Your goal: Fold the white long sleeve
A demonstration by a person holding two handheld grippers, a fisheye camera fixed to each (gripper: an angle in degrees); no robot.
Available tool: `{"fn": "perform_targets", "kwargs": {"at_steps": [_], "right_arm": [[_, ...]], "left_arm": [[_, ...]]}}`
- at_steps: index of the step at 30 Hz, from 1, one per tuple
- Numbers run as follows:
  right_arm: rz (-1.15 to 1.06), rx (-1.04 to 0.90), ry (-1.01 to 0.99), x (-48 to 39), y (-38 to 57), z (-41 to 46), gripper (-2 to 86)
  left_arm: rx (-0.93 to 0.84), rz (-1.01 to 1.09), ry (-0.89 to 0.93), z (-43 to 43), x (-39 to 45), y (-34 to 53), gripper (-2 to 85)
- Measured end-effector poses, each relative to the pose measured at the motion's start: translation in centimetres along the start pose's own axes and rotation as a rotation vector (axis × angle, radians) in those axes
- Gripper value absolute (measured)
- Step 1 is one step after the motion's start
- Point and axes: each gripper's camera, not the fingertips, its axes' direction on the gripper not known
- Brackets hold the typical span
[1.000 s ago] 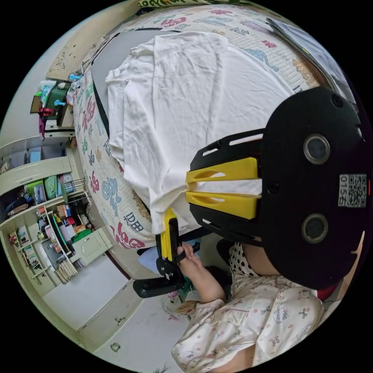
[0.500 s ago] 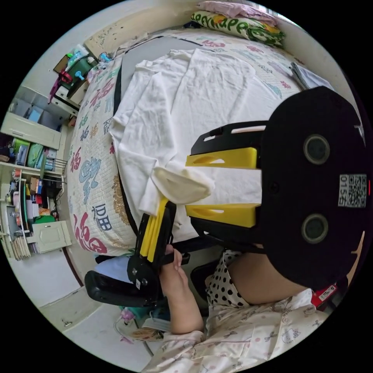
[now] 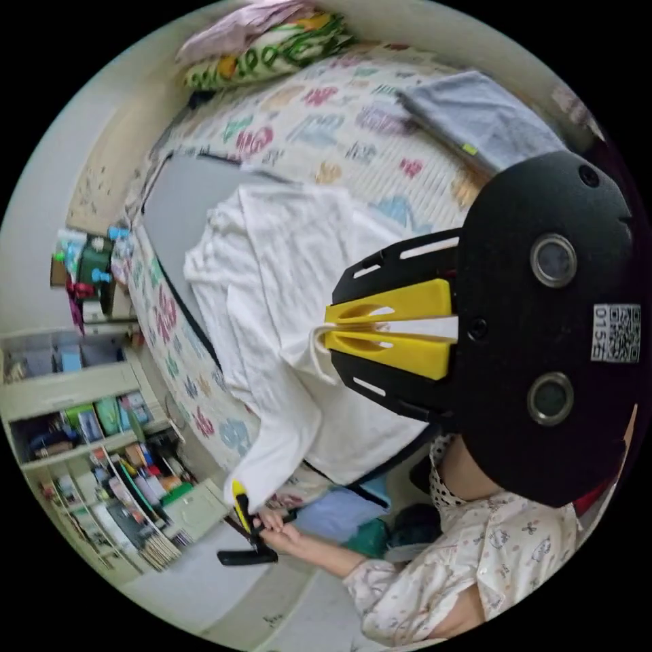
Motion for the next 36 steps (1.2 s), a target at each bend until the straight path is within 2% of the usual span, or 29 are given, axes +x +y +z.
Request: {"fn": "perform_targets", "kwargs": {"at_steps": [1, 2, 3, 4, 5, 6, 8, 10, 13, 18, 21, 27, 36], "right_arm": [[0.062, 0.016, 0.094, 2.9, -1.1, -1.7, -0.1], [0.183, 0.056, 0.267, 8.0, -2.7, -5.0, 0.3], [0.298, 0.087, 0.417, 12.3, -3.8, -8.0, 1.1], [0.358, 0.099, 0.470, 14.2, -4.1, -9.3, 1.6], [0.478, 0.137, 0.513, 17.1, -4.2, -11.8, 4.6], [0.596, 0.175, 0.475, 19.3, -3.9, -13.8, 9.5], [0.686, 0.219, 0.340, 20.8, -3.2, -15.4, 12.9], [0.663, 0.255, 0.227, 19.9, -2.7, -15.9, 12.6], [0.581, 0.206, 0.100, 16.1, -2.7, -15.5, 12.4], [0.422, 0.106, -0.265, 6.8, -1.9, -15.8, 11.9], [0.307, 0.025, -0.404, 1.1, -1.1, -17.2, 12.2], [0.177, -0.117, -0.385, -6.7, 1.3, -22.5, 13.5], [0.113, -0.313, -0.392, -11.3, 5.3, -28.2, 13.2]], "left_arm": [[0.022, -0.018, -0.104, -0.5, -1.3, -1.3, 0.6], [0.083, -0.034, -0.298, -1.4, -3.2, -3.4, 1.0], [0.119, -0.078, -0.404, -1.8, -4.8, -4.9, 1.8], [0.122, -0.106, -0.415, -1.9, -5.6, -5.5, 2.1], [0.110, -0.169, -0.415, -1.5, -6.9, -6.4, 7.3], [0.079, -0.230, -0.420, -1.0, -7.6, -6.6, 11.2], [0.072, -0.242, -0.425, -0.3, -6.7, -5.5, 13.8], [0.090, -0.194, -0.413, 0.2, -4.1, -3.3, 13.7], [0.056, -0.117, -0.324, 1.9, 0.5, 1.1, 13.1], [-0.130, -0.130, 0.050, 5.2, 5.7, 9.0, 11.6], [-0.231, -0.141, 0.224, 5.9, 8.1, 12.5, 11.6], [-0.323, -0.140, 0.314, 4.0, 10.7, 16.6, 11.5], [-0.417, -0.093, 0.334, 3.8, 10.8, 19.9, 7.8]]}}
